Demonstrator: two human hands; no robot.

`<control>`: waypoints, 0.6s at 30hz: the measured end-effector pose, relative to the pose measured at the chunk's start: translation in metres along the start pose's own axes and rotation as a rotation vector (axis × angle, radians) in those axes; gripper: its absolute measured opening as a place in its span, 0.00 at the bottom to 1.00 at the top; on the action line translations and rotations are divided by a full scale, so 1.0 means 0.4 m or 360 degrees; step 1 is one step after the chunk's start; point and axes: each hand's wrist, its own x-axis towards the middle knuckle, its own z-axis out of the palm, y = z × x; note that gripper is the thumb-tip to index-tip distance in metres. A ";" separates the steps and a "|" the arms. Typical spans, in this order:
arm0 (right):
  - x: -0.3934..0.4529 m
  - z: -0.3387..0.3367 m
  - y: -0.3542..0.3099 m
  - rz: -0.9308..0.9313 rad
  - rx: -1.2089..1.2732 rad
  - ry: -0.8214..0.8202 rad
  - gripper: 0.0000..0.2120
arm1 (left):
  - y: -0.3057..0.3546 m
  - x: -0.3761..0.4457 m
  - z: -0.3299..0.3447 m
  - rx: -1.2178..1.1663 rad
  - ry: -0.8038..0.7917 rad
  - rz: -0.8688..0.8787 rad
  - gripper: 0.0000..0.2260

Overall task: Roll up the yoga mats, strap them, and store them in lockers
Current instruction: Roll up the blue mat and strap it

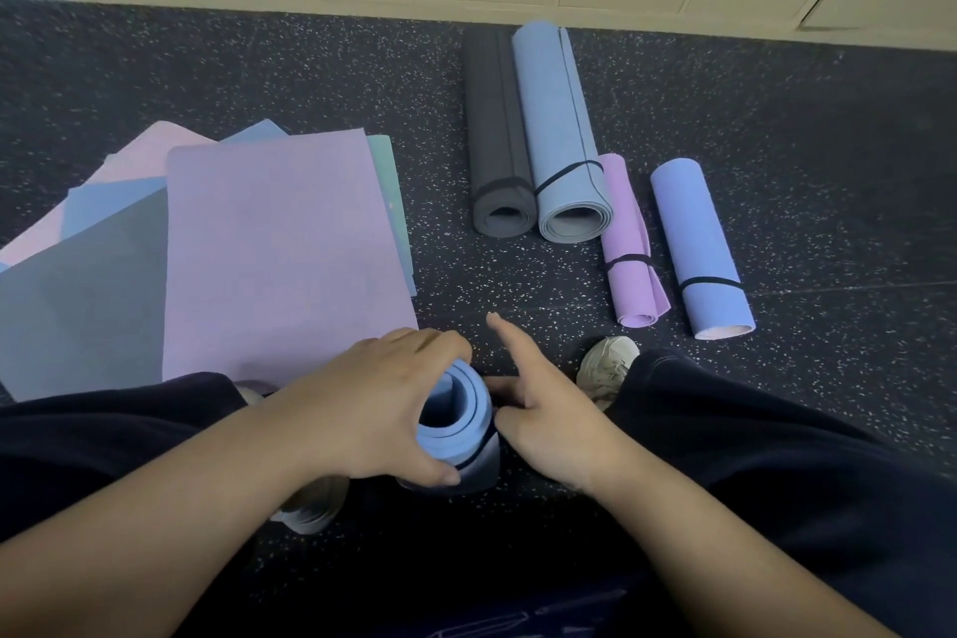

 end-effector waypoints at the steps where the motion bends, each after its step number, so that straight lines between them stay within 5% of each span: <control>1: -0.001 0.000 -0.002 0.0008 -0.0011 -0.0010 0.41 | 0.000 0.000 -0.001 -0.0007 0.0000 -0.0013 0.35; 13: 0.027 0.016 0.051 0.0087 -0.0280 -0.0102 0.45 | -0.021 -0.012 -0.019 -0.0355 0.0150 -0.0126 0.25; 18: 0.029 0.007 0.049 0.0014 -0.0481 -0.0042 0.38 | -0.037 -0.024 -0.056 -0.0531 0.0287 -0.0211 0.25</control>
